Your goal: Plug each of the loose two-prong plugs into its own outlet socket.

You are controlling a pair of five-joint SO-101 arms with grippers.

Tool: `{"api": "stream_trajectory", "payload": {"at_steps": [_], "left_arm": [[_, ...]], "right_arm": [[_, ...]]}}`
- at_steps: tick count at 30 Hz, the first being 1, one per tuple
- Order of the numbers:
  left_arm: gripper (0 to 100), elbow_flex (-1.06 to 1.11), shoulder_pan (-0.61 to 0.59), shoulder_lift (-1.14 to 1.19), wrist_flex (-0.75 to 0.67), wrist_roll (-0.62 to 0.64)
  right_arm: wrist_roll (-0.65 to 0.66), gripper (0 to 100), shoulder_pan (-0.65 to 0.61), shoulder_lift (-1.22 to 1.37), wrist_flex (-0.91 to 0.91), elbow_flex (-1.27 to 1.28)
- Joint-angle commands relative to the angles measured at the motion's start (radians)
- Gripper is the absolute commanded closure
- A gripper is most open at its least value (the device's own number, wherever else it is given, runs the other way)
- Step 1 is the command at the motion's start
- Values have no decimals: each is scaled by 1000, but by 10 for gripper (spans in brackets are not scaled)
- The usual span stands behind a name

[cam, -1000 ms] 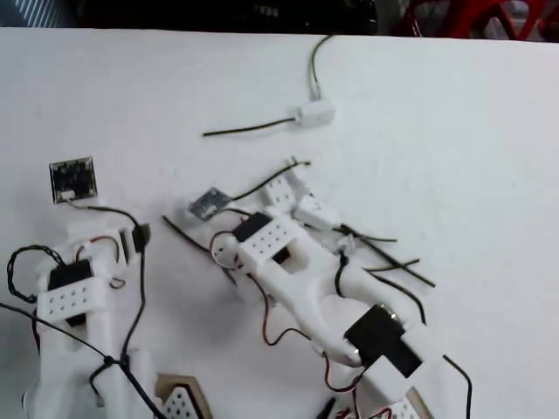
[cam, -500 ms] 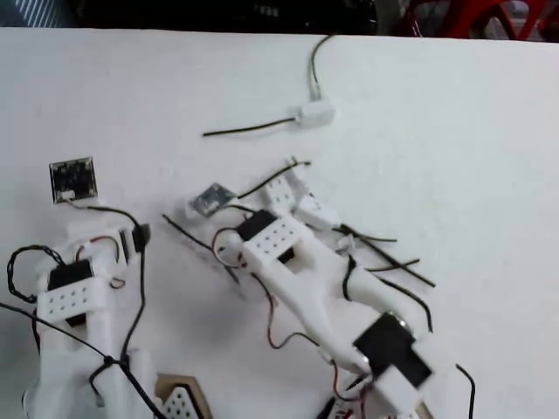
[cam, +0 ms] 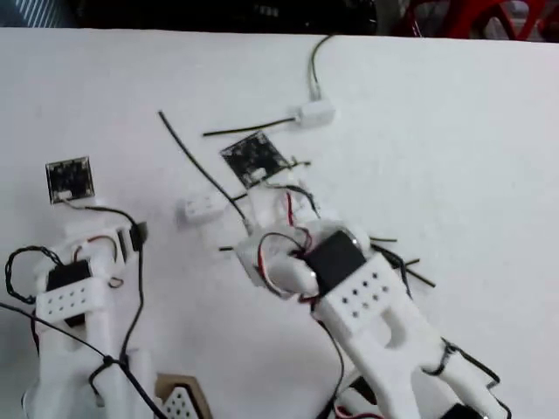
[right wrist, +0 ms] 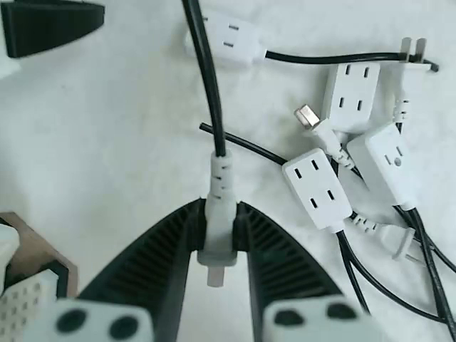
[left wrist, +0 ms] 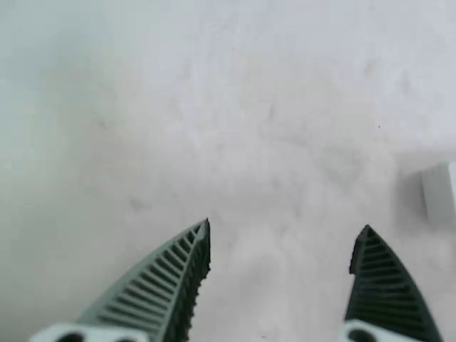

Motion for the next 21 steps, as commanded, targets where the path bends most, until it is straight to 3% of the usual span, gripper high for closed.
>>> {"api": "stream_trajectory", "payload": {"at_steps": [1, 5, 8, 13, 21], "left_arm": [[686, -12, -5, -28, -23, -8], [687, -78, 25, -28, 9, -2], [688, -161, 114, -28, 101, 37], [688, -295, 232, -28, 233, 103], [688, -356, 429, -28, 262, 172]], "right_arm": [[-40, 981, -36, -93, -33, 21], [-37, 981, -87, -151, -209, 195], [-29, 981, -143, -213, -328, 319], [14, 981, -133, -331, -472, 463], [14, 981, -127, -481, -621, 651]]}}
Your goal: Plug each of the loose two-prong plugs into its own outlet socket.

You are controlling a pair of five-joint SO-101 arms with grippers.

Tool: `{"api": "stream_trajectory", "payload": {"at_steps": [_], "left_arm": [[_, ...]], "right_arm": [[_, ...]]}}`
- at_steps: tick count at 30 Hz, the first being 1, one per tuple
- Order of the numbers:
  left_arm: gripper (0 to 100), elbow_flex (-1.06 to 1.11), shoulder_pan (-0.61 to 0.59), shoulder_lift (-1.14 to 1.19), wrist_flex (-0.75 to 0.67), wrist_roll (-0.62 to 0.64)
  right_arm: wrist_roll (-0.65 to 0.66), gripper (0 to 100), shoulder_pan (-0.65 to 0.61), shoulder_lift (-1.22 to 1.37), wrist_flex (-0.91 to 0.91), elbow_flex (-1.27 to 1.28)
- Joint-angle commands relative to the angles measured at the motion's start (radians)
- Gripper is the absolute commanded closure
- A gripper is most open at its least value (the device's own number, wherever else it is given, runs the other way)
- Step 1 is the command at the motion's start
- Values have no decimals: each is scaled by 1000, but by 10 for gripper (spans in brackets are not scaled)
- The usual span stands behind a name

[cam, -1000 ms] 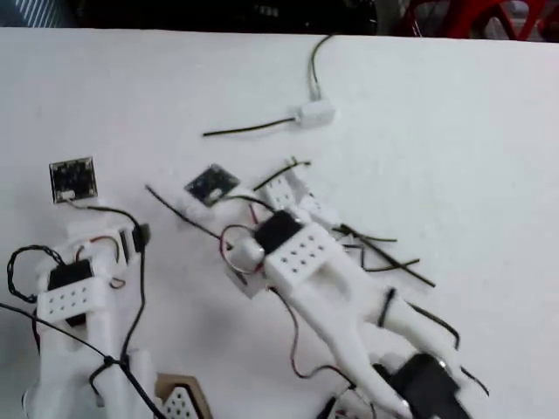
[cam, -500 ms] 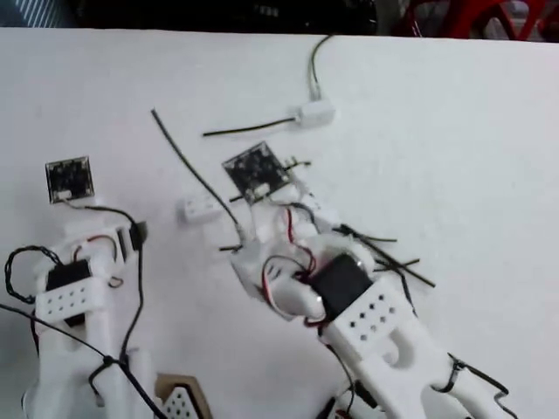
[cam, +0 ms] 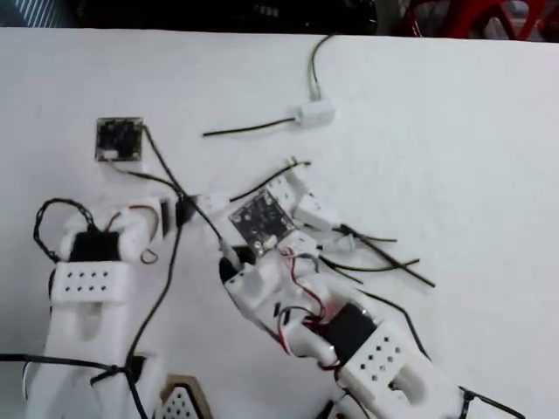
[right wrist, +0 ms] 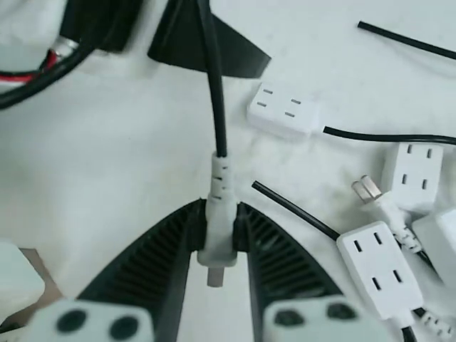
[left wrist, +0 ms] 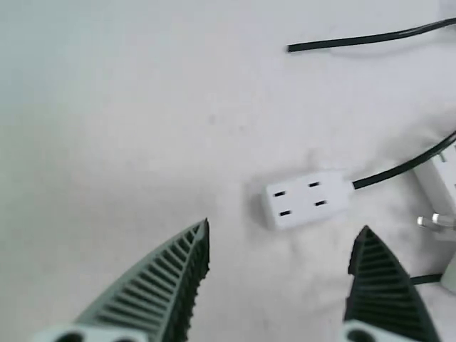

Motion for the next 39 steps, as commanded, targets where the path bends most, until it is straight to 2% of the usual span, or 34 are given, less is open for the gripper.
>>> {"api": "stream_trajectory", "payload": {"at_steps": [1, 5, 11, 17, 23, 27, 31, 35, 39], "left_arm": [[688, -55, 87, -28, 8, 63], [688, -49, 159, -42, 17, 66], [688, -25, 236, -228, 137, 31], [688, 173, 331, -460, 35, -49], [688, 215, 325, -564, 44, -69], [688, 207, 219, -541, 41, -69], [688, 166, 71, -461, 12, -103], [683, 68, 39, -252, 3, -230], [683, -94, 41, 44, 8, -422]], "right_arm": [[9, 981, 4, -73, -71, 43], [9, 981, 21, -105, -110, 91], [8, 981, 73, -105, -125, 95], [8, 981, 74, -105, -125, 95], [8, 981, 76, -105, -125, 95], [8, 981, 88, -107, -125, 95], [-14, 981, 176, -107, -154, 89], [-94, 982, 280, -105, -209, 89], [-126, 982, 343, -105, -240, 91]]}}
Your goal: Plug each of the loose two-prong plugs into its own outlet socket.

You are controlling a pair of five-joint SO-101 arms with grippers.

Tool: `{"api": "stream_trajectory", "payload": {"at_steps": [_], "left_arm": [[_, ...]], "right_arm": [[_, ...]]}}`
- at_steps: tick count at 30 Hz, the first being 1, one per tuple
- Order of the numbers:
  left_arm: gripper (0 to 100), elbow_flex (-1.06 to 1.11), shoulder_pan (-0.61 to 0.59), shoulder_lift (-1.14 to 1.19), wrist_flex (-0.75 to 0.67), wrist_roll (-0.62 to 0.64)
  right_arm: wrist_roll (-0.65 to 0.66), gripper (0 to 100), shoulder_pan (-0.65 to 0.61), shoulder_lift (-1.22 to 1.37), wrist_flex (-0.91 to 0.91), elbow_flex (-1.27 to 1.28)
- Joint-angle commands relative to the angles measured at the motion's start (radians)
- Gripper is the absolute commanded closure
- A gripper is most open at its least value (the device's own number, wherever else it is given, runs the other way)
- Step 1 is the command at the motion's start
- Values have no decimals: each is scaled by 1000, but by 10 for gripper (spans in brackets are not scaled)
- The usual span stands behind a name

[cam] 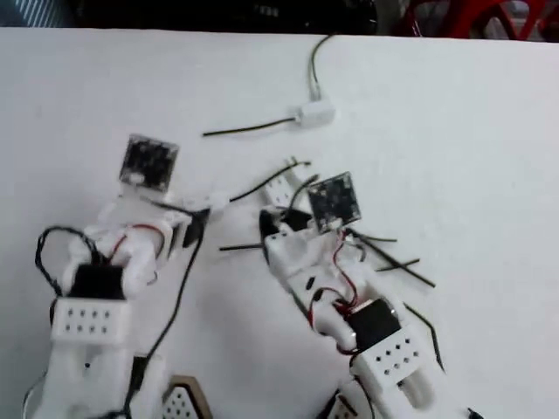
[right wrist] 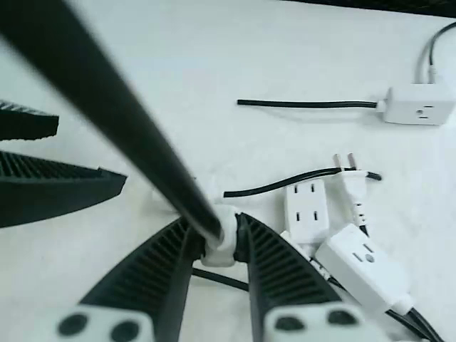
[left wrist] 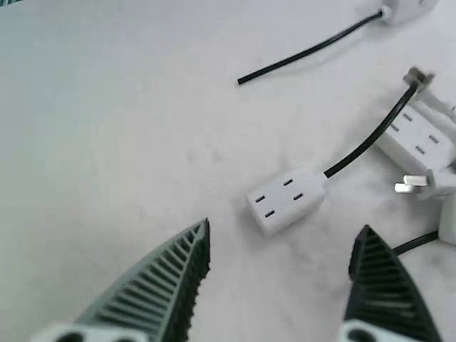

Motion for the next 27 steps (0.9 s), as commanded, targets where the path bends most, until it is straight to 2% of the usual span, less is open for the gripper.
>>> {"api": "stream_trajectory", "payload": {"at_steps": [1, 5, 10, 18, 23, 27], "left_arm": [[683, -196, -16, 294, -20, -196], [644, -368, -21, 575, -20, -431], [616, -629, -15, 858, 94, -601], [619, -1008, -15, 1247, 239, -718], [736, -1123, 2, 1414, 262, -727], [802, -1128, 25, 1472, 272, -727]], "right_arm": [[-28, 982, 51, -19, -44, -11], [-28, 982, 64, -19, -44, -11], [-28, 982, 64, -19, -44, -11], [-25, 982, 64, -19, -44, -9], [-21, 982, 65, -19, -44, -9], [-20, 982, 65, -19, -44, -9]]}}
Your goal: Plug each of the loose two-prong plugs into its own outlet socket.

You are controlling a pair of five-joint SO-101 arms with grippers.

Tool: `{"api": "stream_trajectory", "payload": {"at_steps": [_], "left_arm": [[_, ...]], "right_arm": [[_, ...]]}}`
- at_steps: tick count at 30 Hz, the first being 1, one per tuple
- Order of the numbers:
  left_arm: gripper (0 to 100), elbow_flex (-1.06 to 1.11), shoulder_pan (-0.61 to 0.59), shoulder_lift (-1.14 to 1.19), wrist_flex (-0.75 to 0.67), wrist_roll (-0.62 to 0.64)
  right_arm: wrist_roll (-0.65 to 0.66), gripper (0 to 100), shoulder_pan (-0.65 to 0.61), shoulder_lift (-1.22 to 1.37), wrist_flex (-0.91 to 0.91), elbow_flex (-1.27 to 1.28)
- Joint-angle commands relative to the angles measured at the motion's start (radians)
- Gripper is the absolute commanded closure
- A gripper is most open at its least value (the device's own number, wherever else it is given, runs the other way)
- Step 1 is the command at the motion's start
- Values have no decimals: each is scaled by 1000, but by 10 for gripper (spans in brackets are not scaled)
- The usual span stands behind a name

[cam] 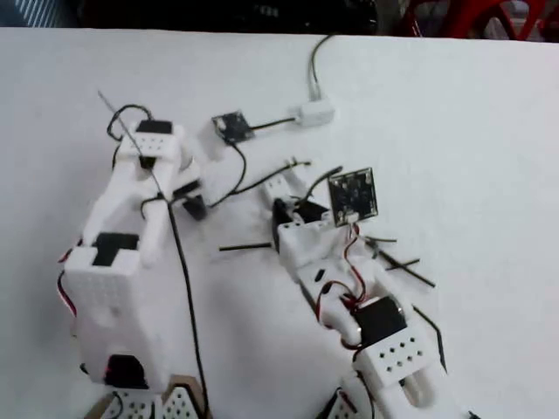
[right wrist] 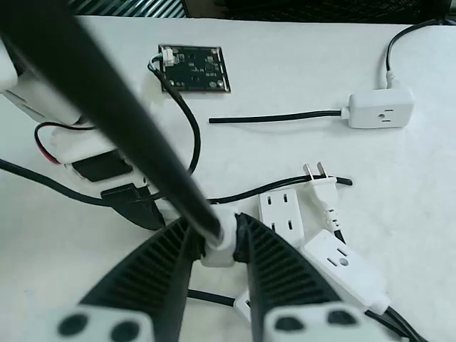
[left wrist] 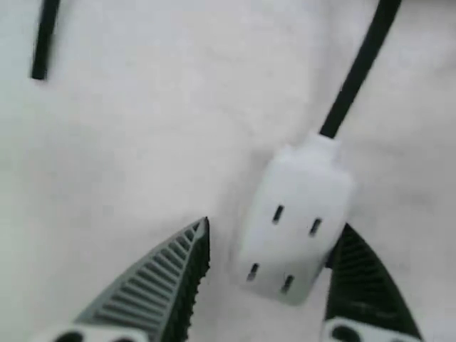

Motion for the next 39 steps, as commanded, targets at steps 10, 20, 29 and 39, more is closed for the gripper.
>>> {"api": "stream_trajectory", "payload": {"at_steps": [10, 20, 29, 39], "left_arm": [[917, -51, 91, -71, 284, -3], [956, -17, 142, -128, 397, 58], [808, 118, 151, -131, 333, 160], [760, 35, 151, -131, 419, 210]], "right_arm": [[0, 982, 8, -19, -25, -8], [0, 982, 8, -19, -24, -8], [0, 982, 8, -19, -24, -8], [0, 982, 8, -19, -24, -8]]}}
